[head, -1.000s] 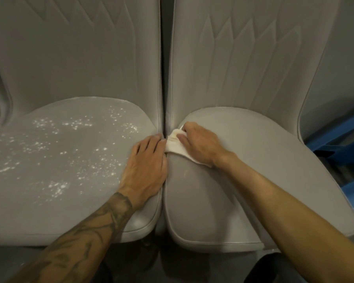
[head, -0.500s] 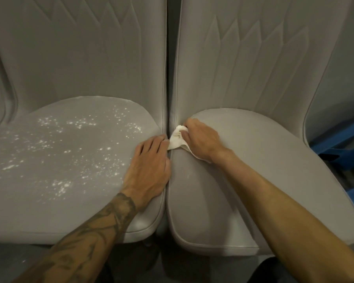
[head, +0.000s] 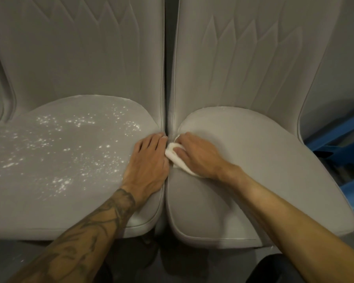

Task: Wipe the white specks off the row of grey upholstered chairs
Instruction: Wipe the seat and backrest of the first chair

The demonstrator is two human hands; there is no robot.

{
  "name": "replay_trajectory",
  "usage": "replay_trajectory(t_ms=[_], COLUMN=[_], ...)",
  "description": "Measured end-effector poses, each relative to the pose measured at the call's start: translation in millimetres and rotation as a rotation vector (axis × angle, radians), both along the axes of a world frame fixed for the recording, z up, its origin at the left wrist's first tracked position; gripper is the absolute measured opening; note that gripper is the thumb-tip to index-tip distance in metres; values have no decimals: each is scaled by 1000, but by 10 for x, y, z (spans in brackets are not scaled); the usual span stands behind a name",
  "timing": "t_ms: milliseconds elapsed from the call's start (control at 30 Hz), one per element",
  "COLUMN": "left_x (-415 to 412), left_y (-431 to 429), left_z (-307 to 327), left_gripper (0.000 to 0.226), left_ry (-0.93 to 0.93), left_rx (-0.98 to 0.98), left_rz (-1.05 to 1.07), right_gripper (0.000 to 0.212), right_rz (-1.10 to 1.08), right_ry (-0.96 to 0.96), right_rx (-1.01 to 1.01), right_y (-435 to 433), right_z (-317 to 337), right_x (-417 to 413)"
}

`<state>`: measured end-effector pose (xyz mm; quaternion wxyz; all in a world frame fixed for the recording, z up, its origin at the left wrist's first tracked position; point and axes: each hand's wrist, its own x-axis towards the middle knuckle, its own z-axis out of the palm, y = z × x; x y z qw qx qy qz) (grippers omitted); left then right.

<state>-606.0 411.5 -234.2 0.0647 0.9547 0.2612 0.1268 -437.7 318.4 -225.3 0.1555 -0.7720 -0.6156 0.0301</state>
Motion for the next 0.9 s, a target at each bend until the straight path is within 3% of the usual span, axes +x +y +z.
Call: replay_trajectory(t_ms=[67, 233, 467, 667, 800, 900], left_x=[-7, 17, -14, -30, -31, -25], left_y=[9, 29, 30, 12, 5, -6], left_z=[-8, -40, -66, -52, -40, -4], left_gripper=[59, 45, 47, 44, 43, 40], left_ry=[14, -15, -41, -68, -72, -70], left_rx=[4, -31, -48, -32, -33, -25], left_rz=[3, 8, -5, -13, -14, -15], right_gripper=[27, 32, 24, 33, 29, 23], right_rz=[51, -130, 149, -164, -24, -16], right_ry=[46, 7, 23, -42, -67, -60], right_rx=[-19, -62, -54, -100, 1, -42], right_y=[-132, 21, -810, -538, -982, -1360], right_z=[15, 125, 142, 244, 158, 132], right_x=[8, -46, -537, -451, -903, -1142])
